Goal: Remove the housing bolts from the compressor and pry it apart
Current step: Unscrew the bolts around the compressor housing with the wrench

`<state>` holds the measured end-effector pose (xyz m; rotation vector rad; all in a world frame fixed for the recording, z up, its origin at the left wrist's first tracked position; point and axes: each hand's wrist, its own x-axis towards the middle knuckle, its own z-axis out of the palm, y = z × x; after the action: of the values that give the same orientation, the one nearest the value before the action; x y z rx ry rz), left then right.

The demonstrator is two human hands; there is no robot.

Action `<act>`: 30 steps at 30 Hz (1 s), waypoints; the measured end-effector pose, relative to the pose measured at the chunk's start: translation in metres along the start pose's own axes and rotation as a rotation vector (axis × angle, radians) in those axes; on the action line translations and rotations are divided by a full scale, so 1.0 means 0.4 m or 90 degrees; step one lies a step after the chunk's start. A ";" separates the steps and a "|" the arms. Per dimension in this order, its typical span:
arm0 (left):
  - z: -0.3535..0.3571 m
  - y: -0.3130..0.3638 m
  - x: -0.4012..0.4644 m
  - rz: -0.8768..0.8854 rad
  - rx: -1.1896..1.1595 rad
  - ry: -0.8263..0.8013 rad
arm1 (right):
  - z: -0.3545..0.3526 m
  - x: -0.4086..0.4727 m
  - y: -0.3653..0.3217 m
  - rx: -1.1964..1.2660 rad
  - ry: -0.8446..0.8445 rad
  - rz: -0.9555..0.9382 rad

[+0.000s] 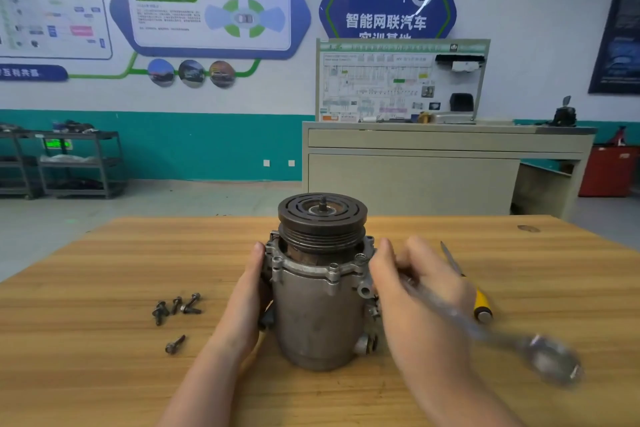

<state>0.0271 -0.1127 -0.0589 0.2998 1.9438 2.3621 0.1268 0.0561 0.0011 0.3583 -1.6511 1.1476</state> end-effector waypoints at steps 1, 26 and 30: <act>0.002 0.002 -0.001 0.003 -0.007 -0.002 | -0.001 -0.013 0.000 0.022 -0.007 0.004; 0.003 0.006 -0.003 0.009 -0.008 0.031 | -0.015 0.067 0.084 0.318 0.115 0.340; 0.004 0.009 -0.006 0.012 -0.012 0.035 | -0.006 0.037 0.058 0.169 0.084 0.189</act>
<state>0.0301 -0.1122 -0.0555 0.2555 1.9499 2.4237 0.1058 0.0740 0.0020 0.2024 -1.4709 1.5862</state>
